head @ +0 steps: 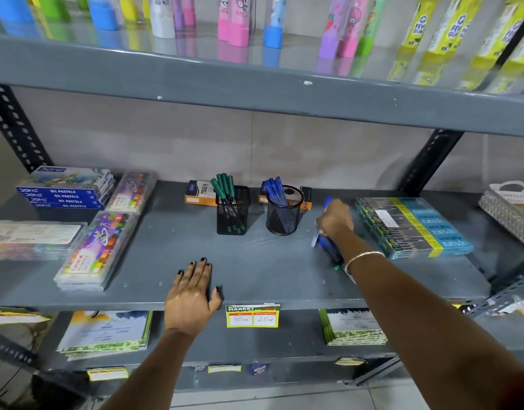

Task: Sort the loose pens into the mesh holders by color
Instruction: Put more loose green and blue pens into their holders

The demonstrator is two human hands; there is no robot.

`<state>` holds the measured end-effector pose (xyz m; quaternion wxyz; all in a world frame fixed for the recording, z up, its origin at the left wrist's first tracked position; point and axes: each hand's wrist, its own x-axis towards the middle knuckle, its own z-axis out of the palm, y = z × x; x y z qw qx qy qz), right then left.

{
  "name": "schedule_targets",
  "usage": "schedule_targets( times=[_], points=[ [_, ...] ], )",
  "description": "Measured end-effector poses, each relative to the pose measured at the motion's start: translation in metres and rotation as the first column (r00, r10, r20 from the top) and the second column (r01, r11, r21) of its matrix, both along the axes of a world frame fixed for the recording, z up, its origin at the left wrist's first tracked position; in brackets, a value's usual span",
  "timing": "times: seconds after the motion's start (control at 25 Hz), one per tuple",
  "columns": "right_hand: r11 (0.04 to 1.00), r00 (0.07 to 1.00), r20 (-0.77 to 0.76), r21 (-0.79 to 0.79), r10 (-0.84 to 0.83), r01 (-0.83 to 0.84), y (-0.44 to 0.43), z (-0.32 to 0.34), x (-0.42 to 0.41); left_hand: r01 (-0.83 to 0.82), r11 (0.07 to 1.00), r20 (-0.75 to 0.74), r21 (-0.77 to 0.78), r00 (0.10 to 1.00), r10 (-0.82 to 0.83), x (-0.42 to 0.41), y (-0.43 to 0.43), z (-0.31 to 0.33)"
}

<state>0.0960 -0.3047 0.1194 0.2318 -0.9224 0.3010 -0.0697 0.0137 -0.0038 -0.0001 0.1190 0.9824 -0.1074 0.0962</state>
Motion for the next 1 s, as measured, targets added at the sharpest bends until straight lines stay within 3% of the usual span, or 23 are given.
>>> schedule_targets(
  times=[0.12,0.32,0.6,0.8,1.0],
  points=[
    [1.0,0.982,0.19,0.022,0.015,-0.02,0.017,0.047,0.017,0.0,1.0,-0.002,-0.005,1.0,0.0,0.0,0.0,0.001],
    [0.994,0.928,0.358,0.01,0.102,-0.113,0.048,0.082,0.049,0.006,1.0,-0.015,-0.001,1.0,-0.006,0.001,0.0,0.0],
    [0.974,0.975,-0.031,-0.04,0.221,-0.223,0.074,0.034,0.07,0.014,0.999,0.0,-0.035,1.0,-0.014,0.001,0.0,-0.001],
    [0.962,0.959,-0.07,0.002,0.273,-0.274,0.078,0.022,0.078,0.016,0.999,0.002,-0.038,1.0,-0.016,0.002,0.0,-0.001],
    [0.964,0.97,-0.04,-0.113,0.239,-0.242,0.072,0.031,0.075,0.016,1.0,-0.01,-0.026,1.0,-0.016,0.002,0.0,0.0]
  ],
)
